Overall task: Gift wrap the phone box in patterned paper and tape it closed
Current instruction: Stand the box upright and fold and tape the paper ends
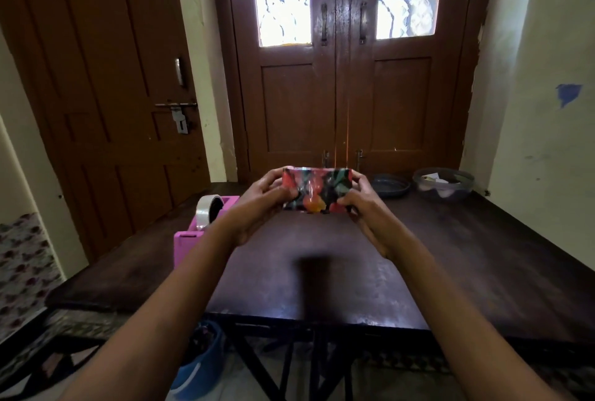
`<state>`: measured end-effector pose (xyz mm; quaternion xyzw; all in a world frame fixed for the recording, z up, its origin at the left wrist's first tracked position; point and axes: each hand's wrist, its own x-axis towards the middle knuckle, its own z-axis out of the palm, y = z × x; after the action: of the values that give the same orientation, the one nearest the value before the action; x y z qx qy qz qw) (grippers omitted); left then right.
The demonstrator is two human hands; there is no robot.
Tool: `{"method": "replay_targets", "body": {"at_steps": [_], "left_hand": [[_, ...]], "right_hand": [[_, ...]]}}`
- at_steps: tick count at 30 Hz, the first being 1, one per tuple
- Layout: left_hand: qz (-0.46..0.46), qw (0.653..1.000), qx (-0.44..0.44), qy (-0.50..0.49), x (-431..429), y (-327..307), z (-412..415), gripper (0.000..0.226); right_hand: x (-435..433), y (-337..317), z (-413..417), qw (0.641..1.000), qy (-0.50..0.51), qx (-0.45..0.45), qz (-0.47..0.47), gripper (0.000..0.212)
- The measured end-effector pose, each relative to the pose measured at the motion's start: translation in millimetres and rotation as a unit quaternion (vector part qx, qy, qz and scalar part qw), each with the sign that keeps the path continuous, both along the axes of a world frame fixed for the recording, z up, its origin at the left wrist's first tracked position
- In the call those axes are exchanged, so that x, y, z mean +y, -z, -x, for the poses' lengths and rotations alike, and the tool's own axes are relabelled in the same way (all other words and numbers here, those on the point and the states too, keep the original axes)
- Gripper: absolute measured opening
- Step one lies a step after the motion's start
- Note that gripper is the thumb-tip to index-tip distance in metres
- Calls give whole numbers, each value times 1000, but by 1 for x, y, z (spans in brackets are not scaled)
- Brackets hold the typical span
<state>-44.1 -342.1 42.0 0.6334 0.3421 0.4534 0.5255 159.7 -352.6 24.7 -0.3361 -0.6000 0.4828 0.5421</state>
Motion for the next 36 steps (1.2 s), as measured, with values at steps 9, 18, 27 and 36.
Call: {"method": "replay_targets", "body": {"at_steps": [9, 18, 27, 36], "left_hand": [[34, 995, 86, 36, -2, 85, 0, 57], [91, 961, 212, -149, 46, 56, -15, 40], [58, 973, 171, -142, 52, 36, -45, 30], [-30, 995, -45, -80, 31, 56, -35, 44]], "right_hand": [[8, 81, -10, 993, 89, 37, 71, 20], [39, 48, 6, 969, 114, -120, 184, 49], [43, 48, 1, 988, 108, -51, 96, 41], [31, 41, -15, 994, 98, 51, -20, 67]]}}
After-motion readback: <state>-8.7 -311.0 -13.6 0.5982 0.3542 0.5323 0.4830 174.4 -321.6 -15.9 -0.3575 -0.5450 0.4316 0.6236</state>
